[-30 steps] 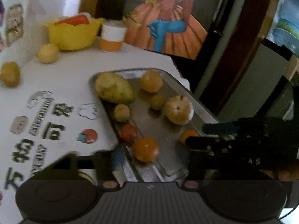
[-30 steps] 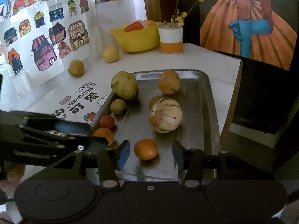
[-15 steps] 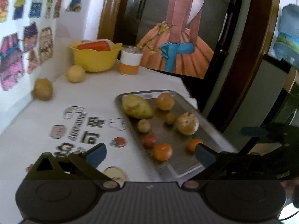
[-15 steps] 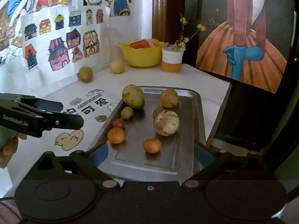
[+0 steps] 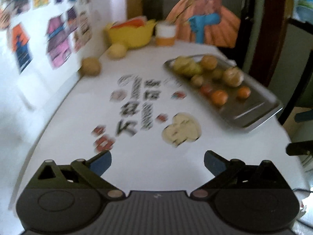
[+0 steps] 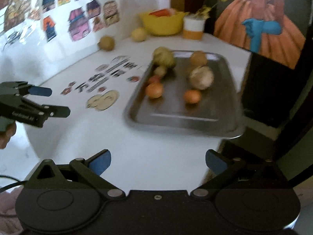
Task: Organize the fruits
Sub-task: 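Move both open tools from the tray toward the yellow fruits by the wall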
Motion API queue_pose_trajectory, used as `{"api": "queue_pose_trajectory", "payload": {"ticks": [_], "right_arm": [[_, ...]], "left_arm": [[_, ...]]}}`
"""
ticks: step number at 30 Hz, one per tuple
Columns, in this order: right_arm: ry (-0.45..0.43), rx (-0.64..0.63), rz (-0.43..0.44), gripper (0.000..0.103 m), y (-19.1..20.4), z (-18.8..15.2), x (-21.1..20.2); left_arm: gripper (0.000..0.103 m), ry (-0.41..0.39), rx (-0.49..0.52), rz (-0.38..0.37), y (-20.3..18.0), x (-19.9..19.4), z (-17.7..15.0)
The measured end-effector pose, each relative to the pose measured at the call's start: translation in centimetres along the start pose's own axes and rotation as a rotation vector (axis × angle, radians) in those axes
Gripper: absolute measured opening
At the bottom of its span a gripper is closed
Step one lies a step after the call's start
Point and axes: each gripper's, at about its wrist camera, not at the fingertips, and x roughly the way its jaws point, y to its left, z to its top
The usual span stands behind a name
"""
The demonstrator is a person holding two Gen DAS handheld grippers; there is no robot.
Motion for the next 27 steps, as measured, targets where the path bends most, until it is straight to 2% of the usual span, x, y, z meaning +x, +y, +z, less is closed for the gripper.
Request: {"api": "queue_pose_trajectory", "payload": {"ticks": [5,15,22,27], "right_arm": [[0.006,-0.070,0.052,0.102,3.3,1.9,1.0],[-0.065,-0.210,0.141,0.102,7.7,9.6,2.9],[-0.196,-0.235,0.102,0.102,6.2,16.4,3.4],[-0.271,-0.199,0.086,0.102,3.8,21.3,4.6]], "left_arm": [[0.103,0.011,-0.052,0.070,3.3,-1.3,-0.4],[0.103,-0.052,-0.081,0.173,6.8,-2.8,2.3],[0.103,-0.166,-0.169,0.254,8.0,-1.6,5.2],[0.103,-0.220,-0.213,0.267,8.2,1.3,8.0]]}}
